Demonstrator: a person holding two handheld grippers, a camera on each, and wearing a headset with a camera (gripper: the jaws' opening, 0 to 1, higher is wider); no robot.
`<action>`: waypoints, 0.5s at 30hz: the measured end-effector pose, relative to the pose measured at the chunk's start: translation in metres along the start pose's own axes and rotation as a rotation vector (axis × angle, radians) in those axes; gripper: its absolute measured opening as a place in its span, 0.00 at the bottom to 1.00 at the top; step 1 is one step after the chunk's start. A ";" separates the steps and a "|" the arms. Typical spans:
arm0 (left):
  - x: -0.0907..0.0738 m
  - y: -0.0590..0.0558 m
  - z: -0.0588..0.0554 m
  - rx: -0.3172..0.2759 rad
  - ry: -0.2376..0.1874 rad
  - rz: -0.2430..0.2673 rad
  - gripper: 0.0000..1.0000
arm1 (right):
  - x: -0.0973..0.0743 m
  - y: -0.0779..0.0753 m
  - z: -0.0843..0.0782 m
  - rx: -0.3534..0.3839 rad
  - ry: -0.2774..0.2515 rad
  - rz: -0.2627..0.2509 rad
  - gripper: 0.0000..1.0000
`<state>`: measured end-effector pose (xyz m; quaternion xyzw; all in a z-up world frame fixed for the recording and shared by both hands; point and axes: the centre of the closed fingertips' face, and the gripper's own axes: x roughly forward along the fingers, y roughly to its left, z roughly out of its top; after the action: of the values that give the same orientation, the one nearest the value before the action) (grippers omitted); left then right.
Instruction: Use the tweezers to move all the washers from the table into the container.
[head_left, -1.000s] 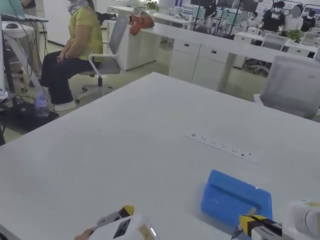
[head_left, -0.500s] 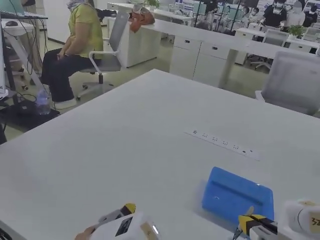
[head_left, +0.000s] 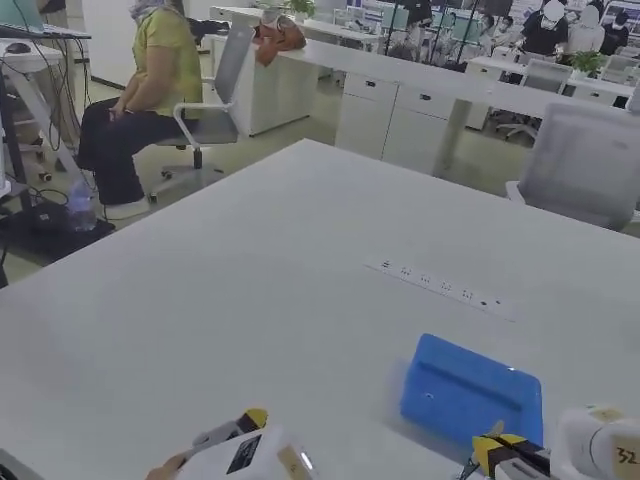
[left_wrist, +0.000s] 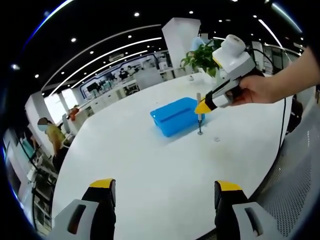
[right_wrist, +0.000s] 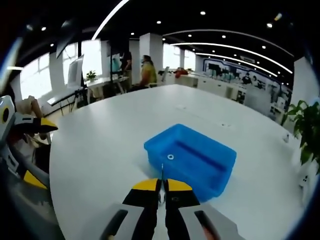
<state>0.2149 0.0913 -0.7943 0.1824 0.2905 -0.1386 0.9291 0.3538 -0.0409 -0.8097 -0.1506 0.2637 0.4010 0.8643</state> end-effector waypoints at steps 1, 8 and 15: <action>0.000 0.000 0.000 0.001 0.000 -0.001 0.83 | 0.000 -0.001 0.000 -0.015 0.007 -0.004 0.00; 0.000 -0.002 0.000 0.005 0.000 -0.006 0.83 | 0.001 -0.004 0.002 -0.048 0.061 0.030 0.00; 0.000 0.000 -0.001 -0.001 0.003 0.000 0.83 | 0.000 -0.007 0.012 -0.025 0.056 0.052 0.00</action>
<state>0.2144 0.0917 -0.7947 0.1823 0.2918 -0.1382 0.9287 0.3628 -0.0395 -0.7993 -0.1658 0.2866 0.4224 0.8438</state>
